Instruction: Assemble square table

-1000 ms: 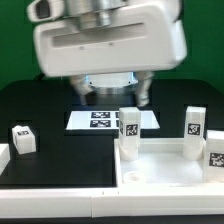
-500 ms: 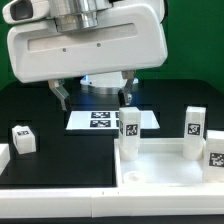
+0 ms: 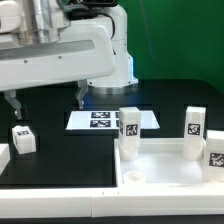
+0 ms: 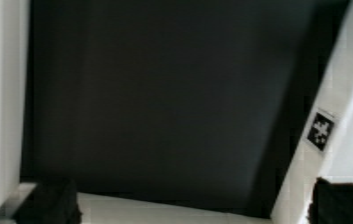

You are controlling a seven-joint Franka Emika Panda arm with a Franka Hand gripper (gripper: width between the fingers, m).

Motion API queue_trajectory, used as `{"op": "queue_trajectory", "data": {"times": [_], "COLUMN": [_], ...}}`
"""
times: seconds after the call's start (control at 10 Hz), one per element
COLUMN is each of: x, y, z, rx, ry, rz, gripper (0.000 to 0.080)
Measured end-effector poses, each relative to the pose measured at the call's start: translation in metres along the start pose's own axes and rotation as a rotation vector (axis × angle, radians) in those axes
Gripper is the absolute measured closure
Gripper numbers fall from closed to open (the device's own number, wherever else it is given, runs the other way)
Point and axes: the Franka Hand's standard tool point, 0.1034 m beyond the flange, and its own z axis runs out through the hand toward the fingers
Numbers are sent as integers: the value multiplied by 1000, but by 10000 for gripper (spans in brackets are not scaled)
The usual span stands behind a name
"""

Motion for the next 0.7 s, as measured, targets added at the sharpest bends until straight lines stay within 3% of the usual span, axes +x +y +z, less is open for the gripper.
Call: {"op": "queue_trajectory", "data": {"times": [0.3,0.5,0.7], "x": [-4,-26,-38], "y": [2,19,33], "z": [3,16,18], "rx": [-5,-50,-46], "ry": [-25,-129,-231], "rz": [-29,-43,23], "gripper": [150,150,150]}}
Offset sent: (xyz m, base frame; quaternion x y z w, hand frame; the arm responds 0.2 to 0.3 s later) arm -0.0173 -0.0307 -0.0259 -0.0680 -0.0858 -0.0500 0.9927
